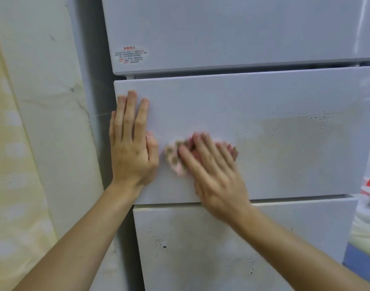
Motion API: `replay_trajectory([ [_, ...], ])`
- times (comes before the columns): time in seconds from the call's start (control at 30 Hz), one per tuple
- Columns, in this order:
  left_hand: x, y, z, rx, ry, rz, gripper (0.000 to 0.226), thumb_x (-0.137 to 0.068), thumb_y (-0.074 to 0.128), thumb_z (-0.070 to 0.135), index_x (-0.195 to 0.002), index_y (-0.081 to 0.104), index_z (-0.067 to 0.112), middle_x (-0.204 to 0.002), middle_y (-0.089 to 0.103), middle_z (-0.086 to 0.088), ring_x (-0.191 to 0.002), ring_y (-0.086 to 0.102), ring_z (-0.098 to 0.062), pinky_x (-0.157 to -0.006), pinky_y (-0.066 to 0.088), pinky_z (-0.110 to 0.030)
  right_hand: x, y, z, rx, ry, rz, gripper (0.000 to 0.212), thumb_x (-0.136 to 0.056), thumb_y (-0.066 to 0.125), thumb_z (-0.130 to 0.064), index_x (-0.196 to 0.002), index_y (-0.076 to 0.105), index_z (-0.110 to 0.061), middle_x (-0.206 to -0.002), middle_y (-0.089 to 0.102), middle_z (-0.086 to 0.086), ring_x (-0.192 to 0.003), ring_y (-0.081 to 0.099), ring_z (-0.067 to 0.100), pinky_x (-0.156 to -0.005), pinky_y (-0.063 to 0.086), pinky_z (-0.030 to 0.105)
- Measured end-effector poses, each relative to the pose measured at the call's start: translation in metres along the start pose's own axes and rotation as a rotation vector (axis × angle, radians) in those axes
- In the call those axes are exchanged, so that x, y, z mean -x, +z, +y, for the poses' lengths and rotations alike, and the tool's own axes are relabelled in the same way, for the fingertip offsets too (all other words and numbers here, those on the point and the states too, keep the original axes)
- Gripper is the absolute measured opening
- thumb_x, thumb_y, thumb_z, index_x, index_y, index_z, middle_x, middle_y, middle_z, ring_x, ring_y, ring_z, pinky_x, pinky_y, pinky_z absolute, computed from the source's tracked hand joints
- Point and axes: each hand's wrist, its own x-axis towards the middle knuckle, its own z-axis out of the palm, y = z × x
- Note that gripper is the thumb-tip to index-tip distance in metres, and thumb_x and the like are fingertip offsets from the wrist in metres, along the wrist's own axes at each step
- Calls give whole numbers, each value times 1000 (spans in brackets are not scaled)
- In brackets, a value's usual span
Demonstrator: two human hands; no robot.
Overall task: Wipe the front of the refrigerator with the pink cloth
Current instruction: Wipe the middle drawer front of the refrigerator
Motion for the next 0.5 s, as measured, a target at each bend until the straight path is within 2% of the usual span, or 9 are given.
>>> replay_trajectory([
  [0.13,-1,-2,3,-4,-7,-3,62,-99,39,8,-160,33,3,-170,25,-17,-160,16,-35,-131,12,-53,54,-1,-2,37,-182,-188,78,-88,68,-5,-160,40,-14,-170,28,12,-160,23,27,-131,18,43],
  [0.23,-2,-3,6,-11,-14,-3,63,-98,40,7,-160,32,2,-171,24,-18,-160,15,-35,-132,10,-51,41,-10,13,46,-241,-207,81,-89,69,-3,-162,35,-10,-171,24,14,-161,19,28,-132,16,43],
  [0.3,-3,-2,9,-16,-28,8,64,-96,42,4,-159,34,1,-170,25,-18,-160,16,-35,-131,10,-52,10,-16,26,30,-154,-135,76,-90,67,-2,-160,38,-7,-170,24,16,-160,22,32,-132,14,44],
  [0.4,-4,-1,13,-23,-48,17,66,-93,46,1,-158,35,1,-170,26,-18,-160,17,-35,-131,9,-52,-63,-28,56,57,64,81,57,-102,52,-5,-157,41,2,-166,31,21,-156,28,38,-130,10,46],
  [0.5,-6,-1,18,-4,-35,17,65,-94,43,3,-158,34,-1,-170,26,-17,-160,18,-33,-132,10,-49,-105,-30,68,57,219,189,53,-106,42,-7,-157,38,5,-166,32,25,-157,27,39,-132,13,46],
])
